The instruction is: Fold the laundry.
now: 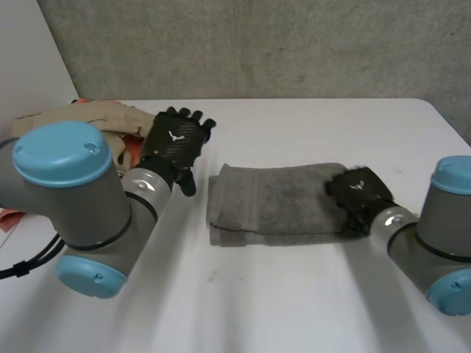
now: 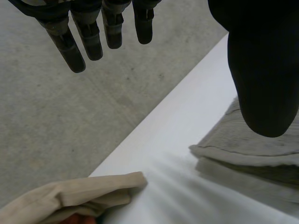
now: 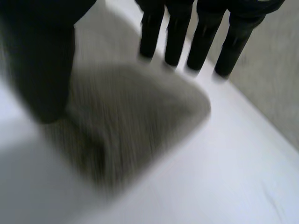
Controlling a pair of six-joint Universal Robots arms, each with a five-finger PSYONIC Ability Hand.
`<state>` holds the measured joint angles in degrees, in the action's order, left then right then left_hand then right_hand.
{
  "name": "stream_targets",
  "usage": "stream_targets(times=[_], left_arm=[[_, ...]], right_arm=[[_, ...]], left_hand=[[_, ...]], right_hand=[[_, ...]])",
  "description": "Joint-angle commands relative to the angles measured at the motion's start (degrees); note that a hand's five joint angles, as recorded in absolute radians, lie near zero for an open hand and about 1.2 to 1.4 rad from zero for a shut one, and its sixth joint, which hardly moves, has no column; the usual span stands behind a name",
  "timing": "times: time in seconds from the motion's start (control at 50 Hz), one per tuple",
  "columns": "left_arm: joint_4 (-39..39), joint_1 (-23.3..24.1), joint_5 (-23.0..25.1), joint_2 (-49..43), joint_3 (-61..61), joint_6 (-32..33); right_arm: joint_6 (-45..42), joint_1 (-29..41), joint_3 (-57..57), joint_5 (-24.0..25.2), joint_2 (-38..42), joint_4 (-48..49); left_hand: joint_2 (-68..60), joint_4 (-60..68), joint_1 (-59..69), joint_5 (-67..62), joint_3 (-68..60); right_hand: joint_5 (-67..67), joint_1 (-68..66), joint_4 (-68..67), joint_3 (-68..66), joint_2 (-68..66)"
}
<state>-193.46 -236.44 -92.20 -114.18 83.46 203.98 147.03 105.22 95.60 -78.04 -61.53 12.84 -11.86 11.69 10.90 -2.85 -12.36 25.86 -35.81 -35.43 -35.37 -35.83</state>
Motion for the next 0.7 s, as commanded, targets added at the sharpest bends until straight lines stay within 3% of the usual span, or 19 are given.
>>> stream_targets(times=[0.02,0.1,0.2,0.28,0.3,0.38,0.42,0.5,0.52,0.58,0.7], left_arm=[[0.01,1.25,0.0,0.0,0.13,-2.18],[0.01,1.34,0.53,1.58,-0.05,-5.07],[-0.08,0.37,2.11,5.36,0.13,-10.52],[0.01,-2.08,2.46,6.33,0.3,-13.34],[0.01,-2.53,2.46,6.42,0.39,-13.61],[0.01,-4.02,2.46,6.51,0.74,-14.14],[0.01,-4.11,2.38,6.34,0.83,-14.31],[-0.16,-4.03,2.29,5.73,0.13,-14.4],[-0.25,-3.94,2.2,5.55,-0.05,-14.4],[-1.3,-3.5,2.2,4.5,-1.62,-14.32],[-1.57,0.36,2.11,-0.07,-9.26,-14.14]], right_arm=[[-11.59,-3.79,-0.68,-4.13,2.29,0.34],[-11.33,-1.61,-2.26,-6.07,0.98,6.92],[-10.8,8.41,-4.1,-5.28,-2.45,12.03],[-11.42,15.71,-4.9,-1.68,-1.05,13.0],[-11.59,18.33,-5.07,1.37,0.95,13.0],[-13.96,22.74,-6.12,8.76,7.02,11.95],[-14.84,23.28,-6.65,9.58,8.35,11.68],[-12.92,23.37,-8.06,6.07,8.54,10.8],[-9.43,23.28,-8.06,2.67,7.49,11.15],[0.74,20.57,-7.54,-0.51,2.59,10.72],[23.36,13.53,-4.81,-1.06,-7.01,9.58]], left_hand=[[0.3,-0.13,0.66,1.29,0.8],[0.46,-0.3,0.49,1.46,0.96],[0.46,-0.3,0.49,1.46,0.96],[0.3,-0.13,0.66,1.29,0.8],[0.3,-0.13,0.66,1.29,0.8],[0.3,-0.13,0.66,1.29,0.8],[0.46,-0.3,0.49,1.46,0.96],[0.46,-0.3,0.49,1.46,0.96],[0.46,-0.3,0.49,1.46,0.96],[0.13,0.04,0.83,1.12,0.63],[-0.38,0.54,1.33,0.62,0.12]], right_hand=[[44.14,-44.19,-44.57,-44.63,-44.16],[44.14,-44.19,-44.57,-44.63,-44.17],[44.14,-44.19,-44.57,-44.63,-44.17],[44.14,-44.19,-44.57,-44.63,-44.17],[44.14,-44.19,-44.57,-44.63,-44.17],[44.14,-44.19,-44.57,-44.63,-44.17],[44.14,-44.19,-44.57,-44.63,-44.17],[-2.3,2.25,1.87,1.81,2.27],[-15.55,15.5,15.12,15.06,15.52],[-20.53,20.48,20.1,20.04,20.5],[-25.86,25.81,25.43,25.37,25.83]])
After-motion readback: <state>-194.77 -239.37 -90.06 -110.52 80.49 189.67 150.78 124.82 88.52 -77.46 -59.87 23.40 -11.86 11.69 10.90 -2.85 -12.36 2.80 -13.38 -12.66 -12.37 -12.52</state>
